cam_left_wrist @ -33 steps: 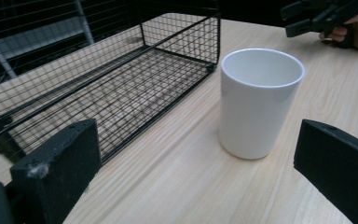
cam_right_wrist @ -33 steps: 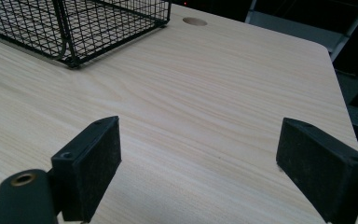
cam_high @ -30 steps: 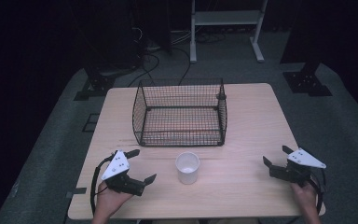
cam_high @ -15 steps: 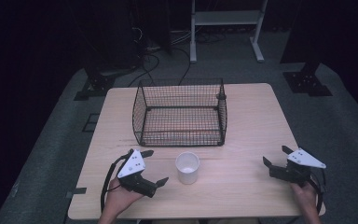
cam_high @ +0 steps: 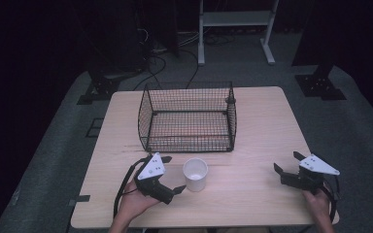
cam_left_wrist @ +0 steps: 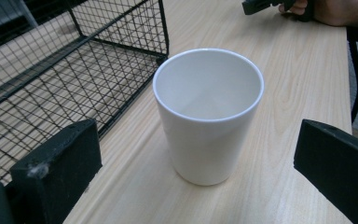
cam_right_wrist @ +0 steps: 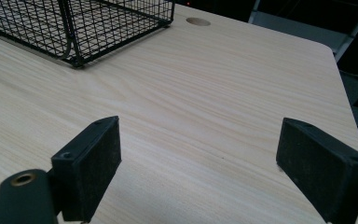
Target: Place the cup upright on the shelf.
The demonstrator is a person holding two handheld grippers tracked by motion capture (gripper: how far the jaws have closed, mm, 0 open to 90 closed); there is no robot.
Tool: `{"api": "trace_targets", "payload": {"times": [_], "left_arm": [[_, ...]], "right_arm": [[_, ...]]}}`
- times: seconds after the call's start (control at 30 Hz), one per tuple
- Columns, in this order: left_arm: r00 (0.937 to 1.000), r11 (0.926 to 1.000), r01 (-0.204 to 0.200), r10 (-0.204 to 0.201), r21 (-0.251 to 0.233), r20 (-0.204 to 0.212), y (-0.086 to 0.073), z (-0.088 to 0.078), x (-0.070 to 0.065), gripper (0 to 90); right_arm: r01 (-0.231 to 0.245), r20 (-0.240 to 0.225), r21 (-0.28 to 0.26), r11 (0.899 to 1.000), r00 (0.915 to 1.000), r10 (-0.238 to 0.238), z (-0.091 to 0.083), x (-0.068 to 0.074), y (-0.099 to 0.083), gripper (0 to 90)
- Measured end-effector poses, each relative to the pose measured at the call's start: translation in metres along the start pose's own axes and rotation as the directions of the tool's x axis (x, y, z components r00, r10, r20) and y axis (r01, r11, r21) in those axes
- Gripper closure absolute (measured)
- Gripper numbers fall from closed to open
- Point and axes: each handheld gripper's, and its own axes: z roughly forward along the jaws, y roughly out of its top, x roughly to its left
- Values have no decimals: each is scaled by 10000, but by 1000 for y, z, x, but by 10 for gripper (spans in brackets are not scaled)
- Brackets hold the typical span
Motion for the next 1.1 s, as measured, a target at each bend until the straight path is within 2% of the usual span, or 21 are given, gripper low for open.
{"api": "trace_targets", "payload": {"times": [0.5,0.67,1.1], "left_arm": [[9986,9969,27,-68,780,516,3,23,3,0],[9972,9951,170,-240,976,707,2,32,5,0],[9936,9878,-39,-137,1558,1122,8,53,3,2]], "right_arm": [[11,-20,-3,10000,10000,-11,0,0,0,131],[11,-30,-11,10000,10000,-11,0,1,0,131],[24,-52,-21,10000,10000,-24,0,1,0,131]]}}
